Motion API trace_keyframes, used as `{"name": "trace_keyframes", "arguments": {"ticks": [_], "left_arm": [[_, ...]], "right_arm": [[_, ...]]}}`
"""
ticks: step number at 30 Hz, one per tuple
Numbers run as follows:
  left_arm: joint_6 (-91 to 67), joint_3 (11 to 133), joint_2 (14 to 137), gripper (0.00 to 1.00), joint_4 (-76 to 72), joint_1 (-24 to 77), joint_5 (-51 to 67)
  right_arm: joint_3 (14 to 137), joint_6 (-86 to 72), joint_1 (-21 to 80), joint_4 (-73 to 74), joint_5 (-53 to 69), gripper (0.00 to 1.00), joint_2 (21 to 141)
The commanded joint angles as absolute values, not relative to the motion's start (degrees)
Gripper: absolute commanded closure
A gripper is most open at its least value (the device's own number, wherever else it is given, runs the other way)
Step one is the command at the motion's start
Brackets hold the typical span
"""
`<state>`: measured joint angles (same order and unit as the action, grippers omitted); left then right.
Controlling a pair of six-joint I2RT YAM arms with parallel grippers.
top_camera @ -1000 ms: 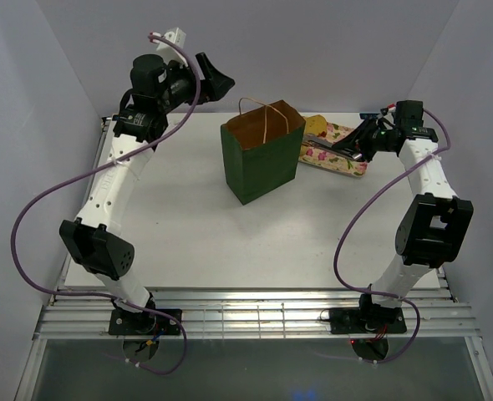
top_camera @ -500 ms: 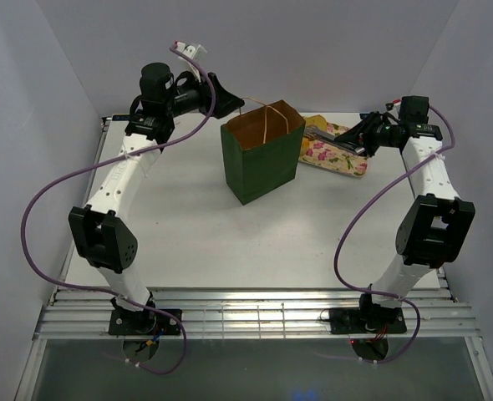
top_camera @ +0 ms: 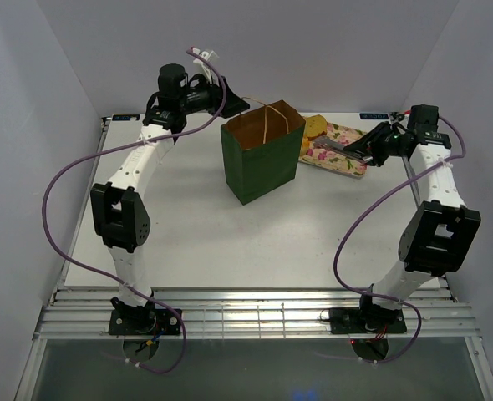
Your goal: Place the fake bread into the paper bag
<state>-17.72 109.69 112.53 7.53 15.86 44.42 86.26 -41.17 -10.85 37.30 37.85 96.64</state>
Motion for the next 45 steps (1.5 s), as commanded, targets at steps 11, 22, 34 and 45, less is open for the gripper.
{"name": "trace_keyframes", "arguments": {"ticks": [11,22,34,45], "left_arm": [[-21.8,115.7,115.0,0.61,5.4,15.6,44.5],[-28.1,109.3,109.6,1.0,8.1,15.1,36.0],[-35.3,98.5,100.3,1.0,9.3,13.5,29.4],[-39.6,86.2,91.6,1.0,5.8,13.4,29.2]], "right_arm": [[78.4,-38.7,-10.7,39.1,38.4,0.64,89.6],[75.7,-40.3,-5.5,37.9,38.3,0.64,88.3],[75.6,-43.3,-0.4,35.8,38.5,0.64,88.2],[86.4,-47.9,5.7,30.2,38.4,0.65,97.6]]}}
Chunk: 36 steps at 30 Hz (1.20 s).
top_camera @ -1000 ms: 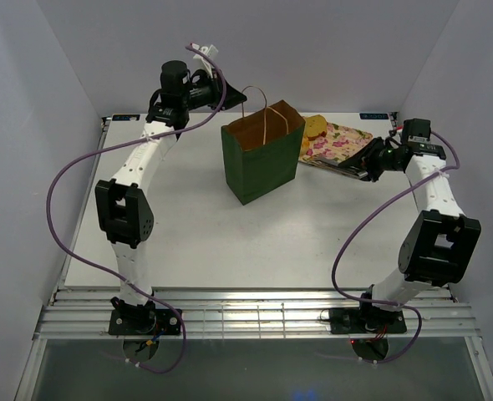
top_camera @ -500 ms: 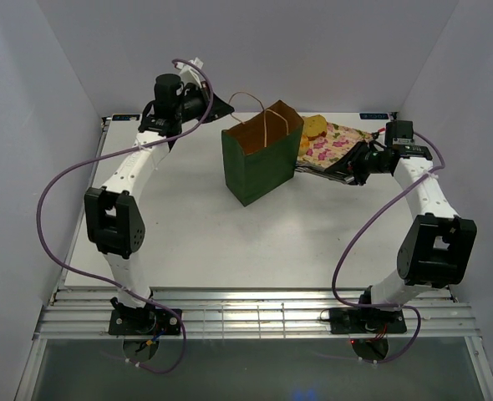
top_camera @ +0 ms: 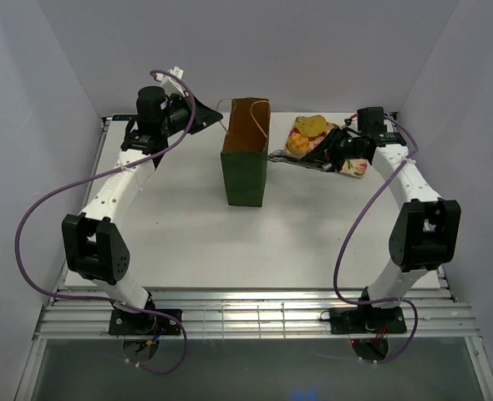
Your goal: Place the fake bread into the paper bag
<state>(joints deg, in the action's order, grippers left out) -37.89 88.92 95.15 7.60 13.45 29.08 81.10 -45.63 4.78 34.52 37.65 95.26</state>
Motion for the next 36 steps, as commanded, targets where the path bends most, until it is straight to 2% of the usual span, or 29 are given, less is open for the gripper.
{"name": "trace_keyframes", "arguments": {"ticks": [1,8,18,26,36], "left_arm": [[-40.4,85.4,90.7,1.0,5.3,13.4,29.8],[-41.7,81.9,87.8,1.0,4.9,13.4,29.3],[-41.9,83.4,87.5,1.0,7.6,12.7,27.5],[-45.1,84.7,87.5,1.0,11.0,12.4,26.3],[-49.5,82.9,87.5,1.0,8.4,12.1,29.7]], "right_arm": [[87.4,-48.2,6.0,30.1,38.6,0.65,98.5],[92.2,-50.2,6.6,28.3,38.6,0.65,102.0],[97.1,-45.4,0.7,34.5,36.0,0.65,100.5],[93.3,-40.3,-7.0,36.2,31.9,0.65,99.8],[91.8,-35.9,-9.1,36.0,32.7,0.54,102.2]]}}
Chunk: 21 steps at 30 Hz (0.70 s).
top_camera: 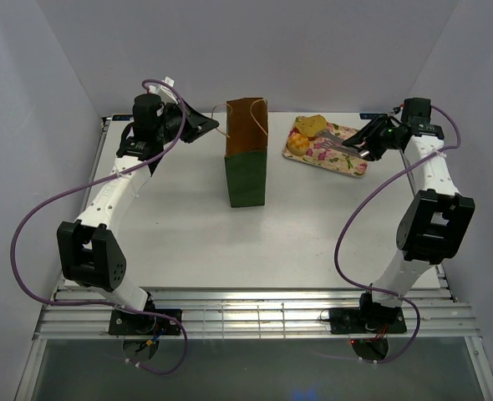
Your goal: Place the fake bread into the paper bag
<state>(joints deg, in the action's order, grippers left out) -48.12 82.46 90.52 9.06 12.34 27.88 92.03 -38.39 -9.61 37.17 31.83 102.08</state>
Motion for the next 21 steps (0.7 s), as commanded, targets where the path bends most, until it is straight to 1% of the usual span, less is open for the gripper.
{"name": "trace_keyframes", "arguments": {"ticks": [1,4,9,15,21], "left_arm": [[-49.6,82.9,87.5,1.0,8.3,12.1,29.8],[-49.7,82.4,87.4,1.0,8.0,12.0,30.2],[-49.7,82.2,87.2,1.0,7.7,11.8,30.7],[-50.4,82.3,87.8,1.0,7.1,11.5,31.6],[-50.8,83.2,88.8,1.0,6.9,11.5,31.6]], "right_arm": [[91.8,-35.5,-9.1,35.8,32.7,0.53,102.5],[92.5,-34.5,-9.1,35.7,33.1,0.49,104.0],[92.8,-34.1,-9.0,35.1,33.5,0.47,106.1],[93.1,-34.0,-8.0,33.8,34.3,0.46,108.6],[96.7,-35.0,-5.5,33.0,35.0,0.47,112.4]]}}
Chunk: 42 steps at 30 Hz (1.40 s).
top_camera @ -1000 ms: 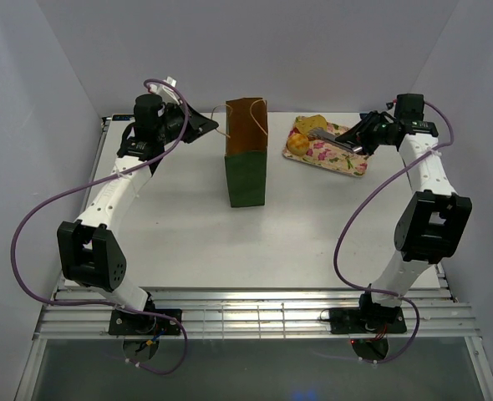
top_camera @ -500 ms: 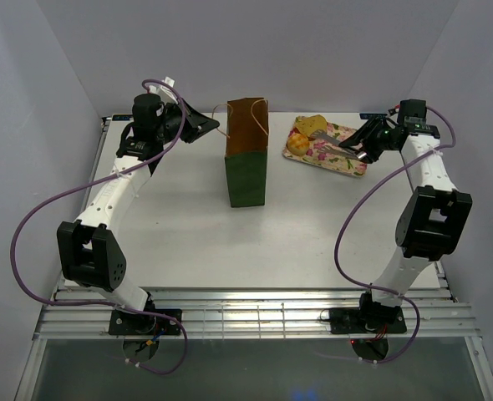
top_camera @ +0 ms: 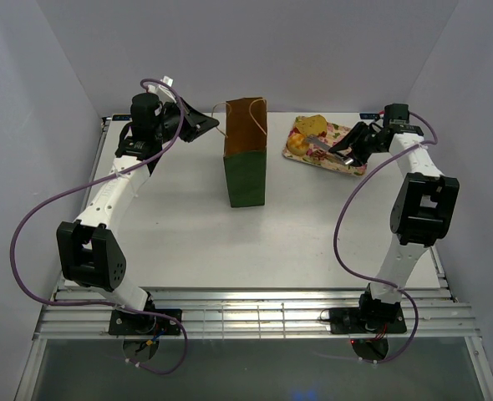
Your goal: Place the fake bread into the paper bag
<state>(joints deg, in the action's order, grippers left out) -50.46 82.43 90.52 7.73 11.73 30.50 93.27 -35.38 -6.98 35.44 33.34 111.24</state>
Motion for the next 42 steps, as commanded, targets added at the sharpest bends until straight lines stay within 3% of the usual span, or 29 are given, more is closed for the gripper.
{"name": "trace_keyframes", "arguments": {"ticks": [1,25,37,42], "left_arm": [[-50.8,83.5,88.9,1.0,6.9,11.5,31.6],[-52.2,82.7,90.2,1.0,4.5,11.3,32.2],[-52.5,80.9,88.7,1.0,3.9,11.2,32.2],[-52.8,80.5,88.5,1.0,3.7,11.2,32.3]], "right_arm": [[96.9,-35.6,-5.3,32.5,34.9,0.47,112.8],[99.6,-32.9,-4.2,36.8,38.2,0.5,116.0],[110.1,-25.8,-4.0,44.9,39.2,0.52,121.5],[108.4,-25.1,-4.0,43.8,39.3,0.52,120.2]]}}
